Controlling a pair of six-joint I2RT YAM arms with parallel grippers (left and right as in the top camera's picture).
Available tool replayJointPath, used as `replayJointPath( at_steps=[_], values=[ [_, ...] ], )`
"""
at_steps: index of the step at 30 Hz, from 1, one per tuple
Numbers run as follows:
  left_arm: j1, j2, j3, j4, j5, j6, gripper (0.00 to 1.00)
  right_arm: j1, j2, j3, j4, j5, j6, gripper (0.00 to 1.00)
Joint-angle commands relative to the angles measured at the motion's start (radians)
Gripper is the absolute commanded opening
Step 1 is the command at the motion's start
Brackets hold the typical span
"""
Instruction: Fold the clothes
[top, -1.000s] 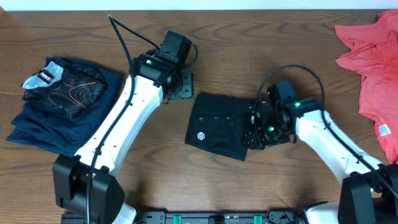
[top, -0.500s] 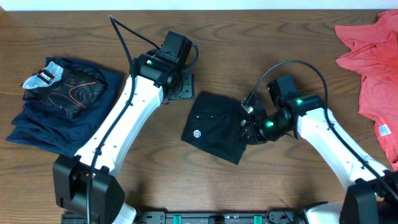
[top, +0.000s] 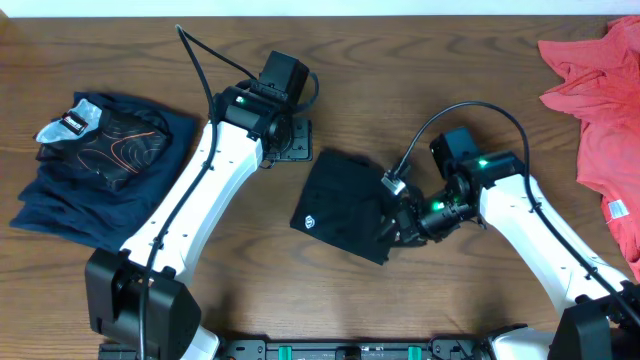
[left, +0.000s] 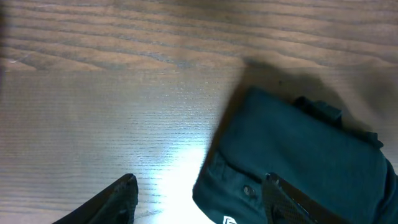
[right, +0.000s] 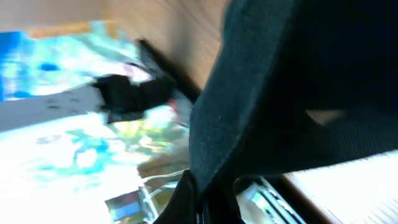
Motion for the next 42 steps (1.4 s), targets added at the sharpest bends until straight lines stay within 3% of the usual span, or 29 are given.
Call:
replayJointPath(
  at_steps=[1,4,5,7,8,13,15,20,22,27,35,39,42],
  values=[
    [0.003,-0.003,-0.001,-0.003,0.002,0.013,0.66,0.011,-0.010,0.002,-0.014,0.276,-0.018,0.01],
    [0.003,-0.003,-0.001,-0.007,0.002,0.013,0.70,0.011,-0.010,-0.019,-0.002,0.443,0.032,0.02],
    [0.003,-0.003,-0.001,-0.010,0.002,0.013,0.70,0.011,-0.010,-0.027,0.002,0.472,0.032,0.09],
    [0.003,-0.003,-0.001,-0.021,0.002,0.013,0.72,0.011,-0.010,-0.041,0.013,0.534,0.032,0.38],
    [0.003,-0.003,-0.001,-0.026,0.002,0.013,0.72,0.011,-0.010,-0.047,0.017,0.576,0.033,0.40],
    [0.002,-0.003,-0.001,-0.043,0.036,0.014,0.72,-0.013,-0.010,-0.047,0.033,0.875,0.243,0.40],
    [0.002,-0.002,-0.001,-0.040,0.070,0.017,0.72,-0.029,-0.011,-0.046,0.093,0.869,0.287,0.38],
    [-0.013,0.034,-0.007,0.002,0.131,0.084,0.70,-0.035,-0.010,-0.045,0.359,0.465,0.156,0.28],
    [-0.023,0.058,-0.012,0.029,0.156,0.129,0.70,-0.031,-0.010,-0.045,0.427,0.398,0.151,0.23],
    [-0.040,0.152,-0.014,0.091,0.264,0.200,0.71,-0.006,0.014,-0.051,0.443,0.447,0.151,0.19],
    [-0.052,0.335,-0.014,0.098,0.268,0.201,0.71,0.021,0.133,-0.124,0.458,0.473,0.151,0.19],
    [-0.053,0.412,-0.014,0.040,0.267,0.192,0.65,0.019,0.190,-0.132,0.471,0.638,0.176,0.20],
    [-0.053,0.430,-0.022,-0.038,0.255,0.105,0.64,0.014,0.201,-0.132,0.538,0.796,0.209,0.21]
  ],
)
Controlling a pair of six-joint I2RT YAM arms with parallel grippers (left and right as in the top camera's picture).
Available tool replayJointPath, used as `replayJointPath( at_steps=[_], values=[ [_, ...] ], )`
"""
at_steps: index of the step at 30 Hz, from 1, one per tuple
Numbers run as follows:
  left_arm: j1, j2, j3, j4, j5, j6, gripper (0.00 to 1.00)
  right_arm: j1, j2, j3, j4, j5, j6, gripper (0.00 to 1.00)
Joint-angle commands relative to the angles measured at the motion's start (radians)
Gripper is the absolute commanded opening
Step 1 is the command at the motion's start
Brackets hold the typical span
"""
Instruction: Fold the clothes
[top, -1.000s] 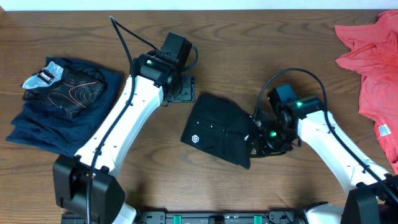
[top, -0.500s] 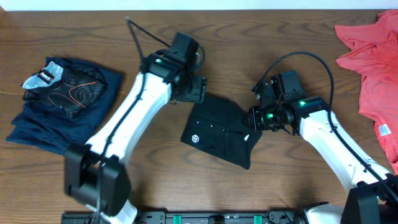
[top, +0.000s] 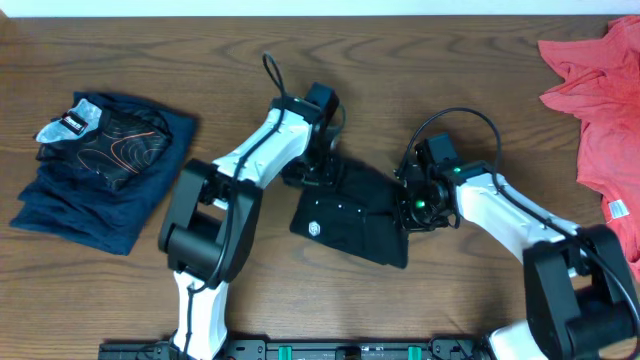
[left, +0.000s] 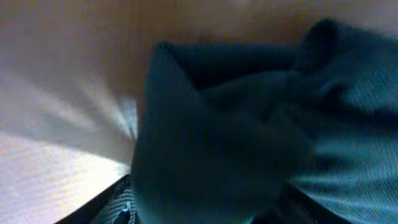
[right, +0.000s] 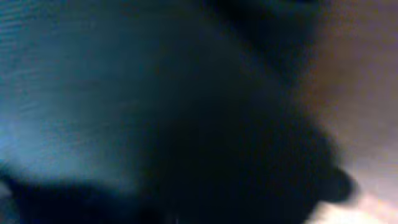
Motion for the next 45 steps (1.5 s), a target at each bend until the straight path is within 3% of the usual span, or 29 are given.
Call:
replayJointPath(
  at_steps=[1,4,9,13,16,20,21,25,29,34,39,45],
  values=[
    [-0.002,0.022,-0.025,-0.074,-0.016,-0.115,0.64,-0.005,0.008,0.000,0.080,0.229,0.034,0.21],
    [-0.005,0.016,-0.025,-0.175,-0.015,-0.297,0.64,-0.026,0.008,0.013,0.240,0.251,0.020,0.20],
    [-0.019,-0.050,-0.025,-0.220,-0.022,-0.425,0.64,-0.048,0.008,0.058,0.352,0.256,-0.008,0.19],
    [-0.015,-0.172,-0.025,-0.190,-0.151,-0.458,0.68,-0.062,0.005,0.132,0.249,0.255,-0.010,0.36],
    [-0.013,-0.265,-0.025,-0.095,-0.227,-0.336,0.84,-0.072,-0.015,0.194,0.090,0.255,-0.009,0.36],
    [-0.013,-0.311,-0.025,0.074,-0.152,0.056,0.98,-0.079,-0.052,0.224,-0.031,0.255,-0.010,0.40],
    [-0.010,-0.309,-0.025,0.097,-0.114,0.152,1.00,-0.079,-0.061,0.224,-0.048,0.255,-0.010,0.41],
    [0.023,-0.261,-0.025,0.127,0.046,0.340,0.98,-0.079,-0.079,0.224,-0.105,0.255,-0.009,0.44],
    [0.072,-0.179,-0.025,0.150,0.163,0.392,0.98,-0.079,-0.085,0.224,-0.159,0.255,-0.009,0.51],
    [0.106,-0.074,-0.024,0.157,0.312,0.481,0.98,-0.082,-0.101,0.224,-0.196,0.255,-0.009,0.52],
    [0.089,0.016,-0.025,0.132,0.431,0.492,0.98,-0.088,-0.125,0.224,-0.202,0.255,-0.009,0.54],
    [0.047,0.099,-0.025,0.076,0.454,0.514,0.97,-0.097,-0.127,0.224,-0.213,0.255,-0.008,0.54]
  ],
)
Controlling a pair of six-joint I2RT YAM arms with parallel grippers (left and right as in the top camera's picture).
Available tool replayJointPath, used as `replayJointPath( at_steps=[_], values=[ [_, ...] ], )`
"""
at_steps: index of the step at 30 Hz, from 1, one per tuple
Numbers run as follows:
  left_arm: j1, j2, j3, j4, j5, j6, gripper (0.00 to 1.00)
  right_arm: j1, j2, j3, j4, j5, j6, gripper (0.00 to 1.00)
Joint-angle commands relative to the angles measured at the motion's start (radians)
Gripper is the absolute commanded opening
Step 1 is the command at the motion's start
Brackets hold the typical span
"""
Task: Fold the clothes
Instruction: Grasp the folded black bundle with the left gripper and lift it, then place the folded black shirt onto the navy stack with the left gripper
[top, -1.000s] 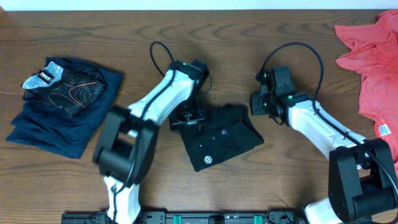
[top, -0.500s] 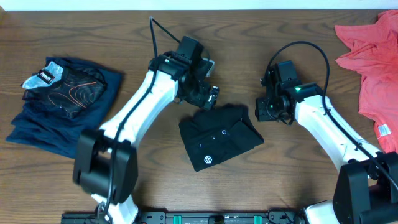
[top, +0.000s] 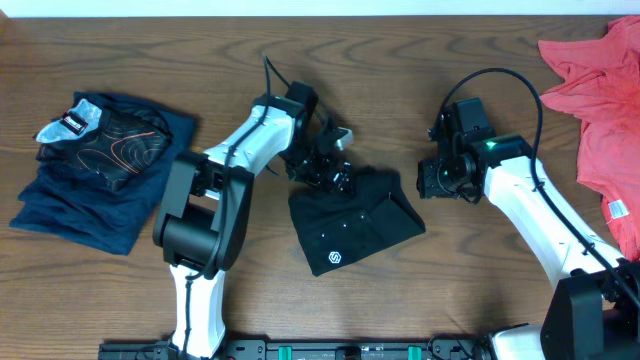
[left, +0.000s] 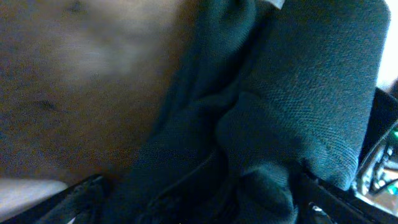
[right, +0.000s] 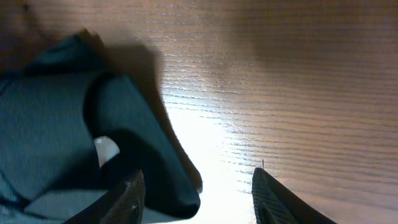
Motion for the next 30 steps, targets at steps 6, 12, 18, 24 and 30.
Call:
replayJointPath(
  at_steps=[6,12,18,24,30],
  values=[
    [-0.027,0.079,0.003,-0.003,0.032,0.033,0.13,-0.012,-0.016,0.017,-0.018,0.007,-0.003,0.53],
    [0.019,0.037,0.073,-0.024,-0.108,-0.045,0.06,-0.022,-0.016,0.017,-0.023,0.007,-0.003,0.53],
    [0.164,-0.094,0.130,0.033,-0.269,-0.298,0.06,-0.066,-0.016,0.017,-0.040,0.008,-0.003,0.52],
    [0.364,-0.253,0.130,0.129,-0.294,-0.480,0.06,-0.112,-0.016,0.017,-0.055,0.007,-0.003,0.52],
    [0.557,-0.377,0.130,0.212,-0.371,-0.582,0.06,-0.142,-0.016,0.017,-0.055,0.011,-0.004,0.52]
  ],
)
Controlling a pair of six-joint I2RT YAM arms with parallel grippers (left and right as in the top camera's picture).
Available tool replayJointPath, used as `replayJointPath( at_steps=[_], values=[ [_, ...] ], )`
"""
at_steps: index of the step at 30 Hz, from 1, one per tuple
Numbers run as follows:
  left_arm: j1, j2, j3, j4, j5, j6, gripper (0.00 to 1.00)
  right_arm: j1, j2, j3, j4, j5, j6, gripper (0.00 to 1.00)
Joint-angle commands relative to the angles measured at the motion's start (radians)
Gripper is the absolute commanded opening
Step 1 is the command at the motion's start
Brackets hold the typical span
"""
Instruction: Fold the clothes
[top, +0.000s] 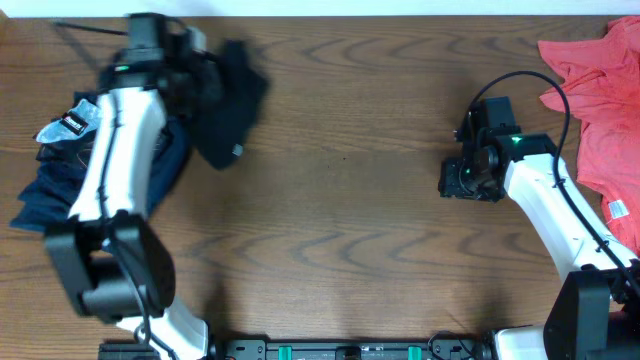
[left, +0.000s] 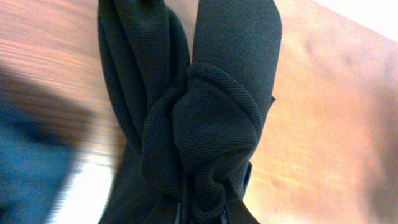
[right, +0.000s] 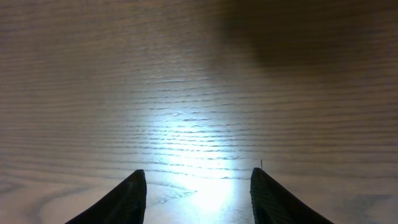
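The folded black garment (top: 232, 108) hangs bunched from my left gripper (top: 200, 78), raised over the table's far left, beside the folded navy pile (top: 90, 170). In the left wrist view the black cloth (left: 205, 112) fills the middle, pinched in a knot-like wad where the left gripper (left: 202, 214) is shut on it. The navy cloth (left: 25, 168) blurs at the left edge. My right gripper (top: 448, 183) stands open over bare wood at centre right. The right wrist view shows the gripper (right: 196, 186) with nothing between its fingers (right: 127, 199).
A loose red garment (top: 600, 100) lies heaped at the table's (top: 340, 250) far right edge, just beyond my right arm. A patterned dark shirt with a white label (top: 75, 128) tops the navy pile.
My left gripper, shut on the black garment, has carried it from the table's middle to the far left beside the navy pile. My right gripper has shifted slightly right, still open.
The black garment lay mid-table with my right gripper at its right edge and my left open near its top. Then both grippers were on it. Then the right stood open apart while the left held it. Now the left holds it by the navy pile.
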Motion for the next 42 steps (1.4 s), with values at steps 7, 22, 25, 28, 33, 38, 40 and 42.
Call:
replayJointPath(
  at_steps=[7,22,25,28,33,38,40,42],
  values=[
    [0.260,-0.090,0.021,0.050,-0.051,-0.150,0.06,-0.025,-0.016,0.015,-0.006,0.026,-0.003,0.52],
    [0.529,-0.056,-0.061,0.001,-0.174,-0.147,0.26,-0.025,-0.016,0.015,-0.019,0.025,-0.003,0.52],
    [0.567,-0.045,-0.061,-0.013,-0.172,-0.145,0.89,-0.025,-0.016,0.015,-0.023,0.026,-0.004,0.53],
    [0.603,-0.055,-0.060,-0.029,-0.158,-0.149,0.98,-0.025,-0.016,0.015,-0.023,0.025,-0.004,0.54],
    [0.598,-0.103,-0.060,-0.035,-0.057,-0.113,0.98,-0.025,-0.016,0.015,0.011,0.016,0.001,0.86],
    [0.422,-0.153,-0.061,-0.032,-0.015,0.071,0.98,-0.025,-0.016,0.015,0.194,-0.082,0.000,0.95],
    [0.304,-0.163,-0.060,-0.048,-0.023,0.143,0.98,-0.026,-0.016,0.015,0.282,-0.082,0.000,0.97],
    [0.169,-0.163,-0.060,-0.090,-0.069,0.179,0.98,-0.039,-0.016,0.018,0.363,-0.077,0.000,0.97]
  ],
)
